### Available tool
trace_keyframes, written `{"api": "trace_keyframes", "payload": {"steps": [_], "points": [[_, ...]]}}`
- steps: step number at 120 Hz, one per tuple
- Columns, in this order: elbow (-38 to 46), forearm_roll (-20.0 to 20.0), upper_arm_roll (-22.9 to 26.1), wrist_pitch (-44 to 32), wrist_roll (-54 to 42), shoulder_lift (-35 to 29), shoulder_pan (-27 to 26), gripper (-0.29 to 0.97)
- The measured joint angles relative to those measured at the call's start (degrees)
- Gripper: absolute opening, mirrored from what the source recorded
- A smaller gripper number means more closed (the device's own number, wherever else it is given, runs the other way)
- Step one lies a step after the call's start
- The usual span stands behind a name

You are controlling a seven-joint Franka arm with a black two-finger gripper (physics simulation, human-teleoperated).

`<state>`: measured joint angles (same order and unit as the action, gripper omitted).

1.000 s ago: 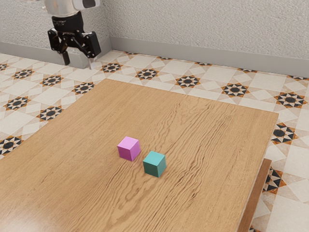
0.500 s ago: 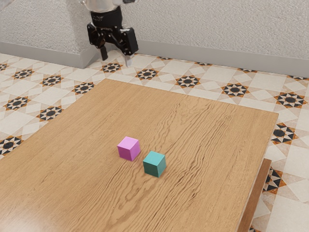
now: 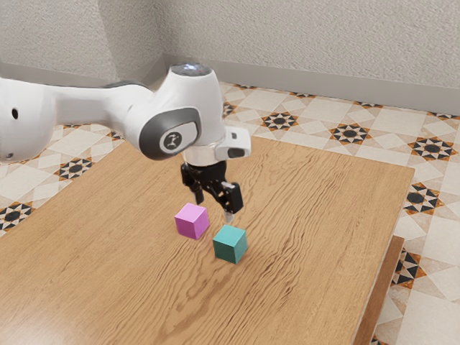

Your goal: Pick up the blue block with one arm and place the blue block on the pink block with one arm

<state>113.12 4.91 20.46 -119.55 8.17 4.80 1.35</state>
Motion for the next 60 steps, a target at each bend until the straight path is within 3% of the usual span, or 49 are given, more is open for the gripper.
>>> {"api": "trace_keyframes", "payload": {"steps": [22,60], "points": [[4.1,0.1,-0.2,-8.8,0.0,2.1,0.1,0.68],[3.9,0.0,-2.2,-16.9,-1.0,6.9,0.8,0.68]]}}
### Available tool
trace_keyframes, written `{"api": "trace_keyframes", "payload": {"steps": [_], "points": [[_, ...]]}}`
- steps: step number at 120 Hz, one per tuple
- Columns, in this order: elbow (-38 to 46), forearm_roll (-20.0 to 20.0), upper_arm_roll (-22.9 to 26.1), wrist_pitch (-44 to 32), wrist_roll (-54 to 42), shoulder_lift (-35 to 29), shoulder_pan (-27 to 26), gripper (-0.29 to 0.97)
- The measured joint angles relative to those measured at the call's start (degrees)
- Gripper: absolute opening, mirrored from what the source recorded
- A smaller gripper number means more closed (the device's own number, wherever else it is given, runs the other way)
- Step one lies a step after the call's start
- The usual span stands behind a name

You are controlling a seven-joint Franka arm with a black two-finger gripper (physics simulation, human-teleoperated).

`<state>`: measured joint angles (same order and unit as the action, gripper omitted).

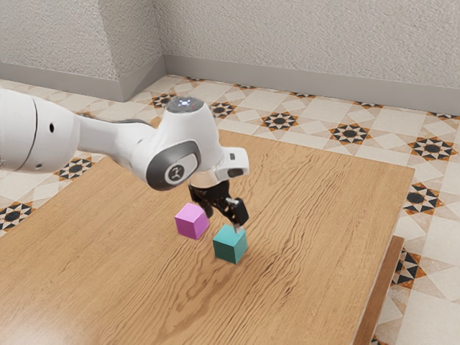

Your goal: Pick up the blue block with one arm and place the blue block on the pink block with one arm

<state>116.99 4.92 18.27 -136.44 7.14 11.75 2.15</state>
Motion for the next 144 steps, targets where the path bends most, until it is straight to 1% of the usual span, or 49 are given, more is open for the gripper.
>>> {"api": "trace_keyframes", "payload": {"steps": [28,99,144], "points": [[-1.5,-0.7,-1.1,-1.6,-1.4,3.9,0.0,0.68],[-2.3,-1.1,-2.3,-2.3,-3.9,8.1,0.1,0.68],[-5.2,-1.1,-2.3,-2.2,-4.7,11.1,0.0,0.68]]}}
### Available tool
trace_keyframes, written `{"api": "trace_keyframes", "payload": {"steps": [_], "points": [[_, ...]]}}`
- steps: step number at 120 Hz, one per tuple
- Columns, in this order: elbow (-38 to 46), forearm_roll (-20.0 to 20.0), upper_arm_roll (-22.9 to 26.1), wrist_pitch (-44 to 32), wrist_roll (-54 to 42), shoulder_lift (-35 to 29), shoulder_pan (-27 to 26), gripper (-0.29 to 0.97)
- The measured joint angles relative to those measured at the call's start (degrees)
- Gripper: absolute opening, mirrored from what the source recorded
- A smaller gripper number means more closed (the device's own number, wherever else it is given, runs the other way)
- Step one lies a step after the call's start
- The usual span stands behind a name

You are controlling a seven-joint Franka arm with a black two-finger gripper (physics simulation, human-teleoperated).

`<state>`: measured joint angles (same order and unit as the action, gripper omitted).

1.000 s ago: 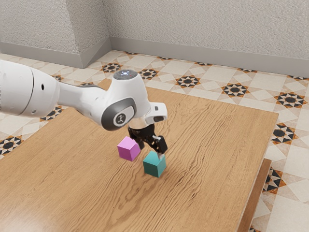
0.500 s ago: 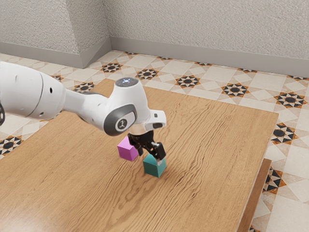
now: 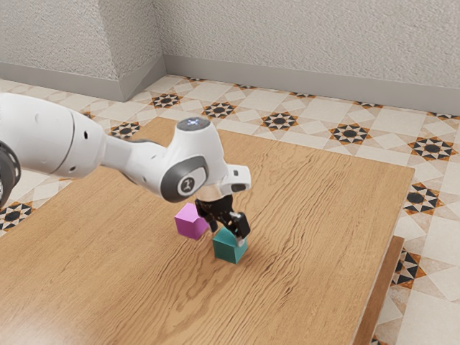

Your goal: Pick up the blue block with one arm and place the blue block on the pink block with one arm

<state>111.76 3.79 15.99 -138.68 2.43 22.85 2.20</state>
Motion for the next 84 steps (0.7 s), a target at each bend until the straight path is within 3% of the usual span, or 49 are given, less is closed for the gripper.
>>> {"api": "trace_keyframes", "payload": {"steps": [84], "points": [[-2.3,-1.2,-0.5,-0.3,-0.3,4.1,0.0,0.66]]}}
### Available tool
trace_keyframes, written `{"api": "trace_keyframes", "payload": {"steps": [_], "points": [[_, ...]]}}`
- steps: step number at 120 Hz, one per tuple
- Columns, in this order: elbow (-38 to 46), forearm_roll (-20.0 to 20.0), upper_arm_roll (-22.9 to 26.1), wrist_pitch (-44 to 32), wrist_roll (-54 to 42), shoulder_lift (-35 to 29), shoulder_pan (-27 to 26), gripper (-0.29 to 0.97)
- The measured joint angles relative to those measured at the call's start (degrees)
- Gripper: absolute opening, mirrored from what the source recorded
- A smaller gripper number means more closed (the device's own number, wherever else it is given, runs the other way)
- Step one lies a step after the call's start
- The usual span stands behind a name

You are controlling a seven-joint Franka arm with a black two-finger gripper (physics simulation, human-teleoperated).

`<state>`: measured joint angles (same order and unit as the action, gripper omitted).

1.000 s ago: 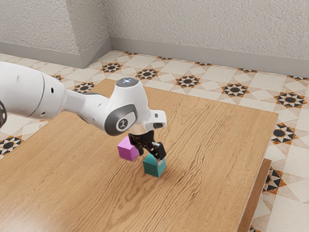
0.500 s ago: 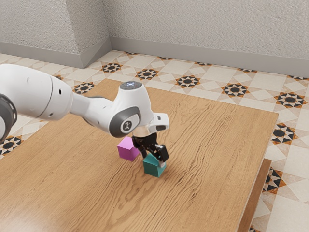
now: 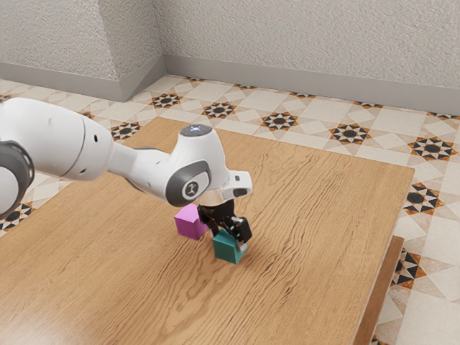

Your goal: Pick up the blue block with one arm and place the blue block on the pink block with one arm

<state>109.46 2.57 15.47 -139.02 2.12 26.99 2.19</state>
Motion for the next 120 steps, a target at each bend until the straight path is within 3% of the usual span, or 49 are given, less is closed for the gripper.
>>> {"api": "trace_keyframes", "payload": {"steps": [23,65,120], "points": [[-0.4,0.0,0.0,-0.1,0.0,0.6,-0.1,0.61],[-0.6,0.4,0.1,0.3,0.3,0.2,-0.1,0.38],[-0.3,0.9,-1.0,7.0,1.4,-10.1,0.7,0.32]]}}
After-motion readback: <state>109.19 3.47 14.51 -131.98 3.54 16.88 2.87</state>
